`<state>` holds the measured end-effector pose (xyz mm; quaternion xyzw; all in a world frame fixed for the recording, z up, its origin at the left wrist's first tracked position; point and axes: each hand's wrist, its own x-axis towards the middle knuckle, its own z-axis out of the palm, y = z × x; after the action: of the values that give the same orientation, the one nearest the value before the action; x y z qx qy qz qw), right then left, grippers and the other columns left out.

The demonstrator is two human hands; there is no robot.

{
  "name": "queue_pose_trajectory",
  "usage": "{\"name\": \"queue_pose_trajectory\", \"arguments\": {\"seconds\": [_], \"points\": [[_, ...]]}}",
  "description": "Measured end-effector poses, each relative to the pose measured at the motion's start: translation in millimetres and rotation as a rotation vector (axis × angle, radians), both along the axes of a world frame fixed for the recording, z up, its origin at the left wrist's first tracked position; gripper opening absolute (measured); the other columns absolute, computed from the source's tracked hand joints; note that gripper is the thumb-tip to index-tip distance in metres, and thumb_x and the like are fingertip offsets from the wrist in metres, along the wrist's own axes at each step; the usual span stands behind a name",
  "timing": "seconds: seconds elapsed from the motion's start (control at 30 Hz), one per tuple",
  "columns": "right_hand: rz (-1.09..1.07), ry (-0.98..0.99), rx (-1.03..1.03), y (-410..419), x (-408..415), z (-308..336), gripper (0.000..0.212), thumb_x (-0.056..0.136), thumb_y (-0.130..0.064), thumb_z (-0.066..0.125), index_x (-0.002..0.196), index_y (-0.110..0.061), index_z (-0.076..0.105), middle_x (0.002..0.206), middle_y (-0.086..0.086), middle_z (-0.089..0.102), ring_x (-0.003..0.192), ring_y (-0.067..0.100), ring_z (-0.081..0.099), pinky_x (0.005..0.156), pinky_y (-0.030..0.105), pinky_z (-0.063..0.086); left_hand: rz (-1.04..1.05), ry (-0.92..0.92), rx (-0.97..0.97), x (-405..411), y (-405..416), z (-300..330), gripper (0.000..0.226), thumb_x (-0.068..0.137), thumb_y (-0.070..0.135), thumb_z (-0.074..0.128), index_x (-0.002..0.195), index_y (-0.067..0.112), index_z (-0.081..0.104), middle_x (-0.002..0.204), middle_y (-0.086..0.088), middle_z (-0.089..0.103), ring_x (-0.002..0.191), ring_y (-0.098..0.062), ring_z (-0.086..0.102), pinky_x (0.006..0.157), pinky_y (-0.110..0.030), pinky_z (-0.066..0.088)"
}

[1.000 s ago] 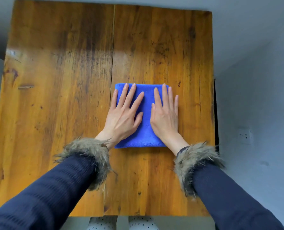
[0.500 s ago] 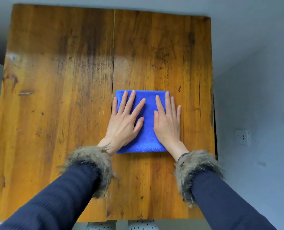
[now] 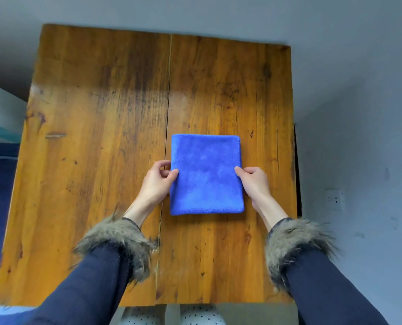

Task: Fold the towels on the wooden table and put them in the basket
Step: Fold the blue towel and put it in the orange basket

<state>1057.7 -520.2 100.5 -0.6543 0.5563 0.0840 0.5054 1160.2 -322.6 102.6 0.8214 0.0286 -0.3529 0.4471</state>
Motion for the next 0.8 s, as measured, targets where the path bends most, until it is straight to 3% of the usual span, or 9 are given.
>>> {"name": "queue_pose_trajectory", "arguments": {"seconds": [0.07, 0.13, 0.2, 0.27, 0.37, 0.53, 0.67, 0.8], "points": [[0.013, 0.007, 0.054, -5, 2, 5, 0.034, 0.089, -0.028, 0.058, 0.077, 0.004, 0.059, 0.077, 0.013, 0.053, 0.063, 0.02, 0.041, 0.057, 0.027, 0.029, -0.05, 0.046, 0.047, 1, 0, 0, 0.037, 0.087, 0.03, 0.062, 0.12, 0.015, 0.052, 0.097, -0.007, 0.066, 0.084, -0.016, 0.06, 0.071, -0.03, 0.046], [0.01, 0.019, 0.104, -9, 4, 9, 0.036, 0.089, -0.025, 0.059, 0.089, 0.011, 0.062, 0.088, 0.019, 0.064, 0.071, 0.02, 0.049, 0.062, 0.028, 0.035, -0.072, 0.071, 0.076, 1, -1, 1, 0.034, 0.086, 0.03, 0.064, 0.113, 0.012, 0.056, 0.097, -0.007, 0.067, 0.085, -0.017, 0.061, 0.074, -0.031, 0.047], [0.009, 0.024, 0.195, -10, 7, 16, 0.024, 0.089, -0.024, 0.058, 0.096, -0.001, 0.062, 0.102, 0.013, 0.066, 0.085, 0.022, 0.058, 0.072, 0.029, 0.041, -0.07, 0.097, 0.079, 0, -1, 1, 0.033, 0.086, 0.028, 0.065, 0.112, 0.009, 0.059, 0.099, -0.007, 0.068, 0.087, -0.017, 0.062, 0.077, -0.032, 0.048], [0.022, 0.037, 0.277, -10, 8, 22, 0.022, 0.089, -0.024, 0.057, 0.103, -0.007, 0.059, 0.102, 0.007, 0.064, 0.091, 0.021, 0.058, 0.08, 0.03, 0.04, -0.054, 0.119, 0.07, -1, -1, 3, 0.029, 0.087, 0.024, 0.063, 0.11, 0.006, 0.061, 0.1, -0.006, 0.067, 0.089, -0.017, 0.062, 0.077, -0.03, 0.049], [0.061, 0.032, 0.349, -7, 5, 24, 0.025, 0.089, -0.024, 0.057, 0.109, -0.008, 0.059, 0.095, 0.0, 0.064, 0.087, 0.016, 0.058, 0.081, 0.032, 0.04, -0.015, 0.157, 0.037, -7, 3, 6, 0.021, 0.089, 0.019, 0.06, 0.105, 0.006, 0.063, 0.097, -0.004, 0.067, 0.082, -0.014, 0.062, 0.071, -0.025, 0.05], [0.118, -0.063, 0.371, 0, -4, 29, 0.008, 0.088, -0.018, 0.059, 0.089, -0.012, 0.063, 0.095, 0.001, 0.066, 0.086, 0.014, 0.06, 0.086, 0.033, 0.043, 0.086, 0.234, -0.041, -23, 20, 12, 0.01, 0.089, 0.015, 0.058, 0.09, 0.009, 0.066, 0.083, 0.001, 0.066, 0.064, -0.005, 0.056, 0.05, -0.01, 0.041], [0.235, -0.096, 0.419, 14, -5, 39, 0.011, 0.089, -0.016, 0.06, 0.097, -0.009, 0.062, 0.092, 0.004, 0.067, 0.078, 0.016, 0.063, 0.068, 0.026, 0.049, 0.232, 0.345, -0.184, -42, 51, 25, 0.009, 0.091, 0.013, 0.056, 0.093, 0.011, 0.065, 0.098, -0.005, 0.069, 0.084, -0.014, 0.065, 0.078, -0.028, 0.053], [0.391, -0.092, 0.416, 47, 5, 57, 0.004, 0.088, -0.017, 0.061, 0.09, -0.014, 0.058, 0.08, -0.001, 0.061, 0.064, 0.01, 0.055, 0.05, 0.019, 0.042, 0.405, 0.32, -0.262, -68, 93, 49, 0.01, 0.091, 0.014, 0.057, 0.092, 0.013, 0.067, 0.096, -0.001, 0.07, 0.087, -0.013, 0.065, 0.069, -0.025, 0.049]]}}
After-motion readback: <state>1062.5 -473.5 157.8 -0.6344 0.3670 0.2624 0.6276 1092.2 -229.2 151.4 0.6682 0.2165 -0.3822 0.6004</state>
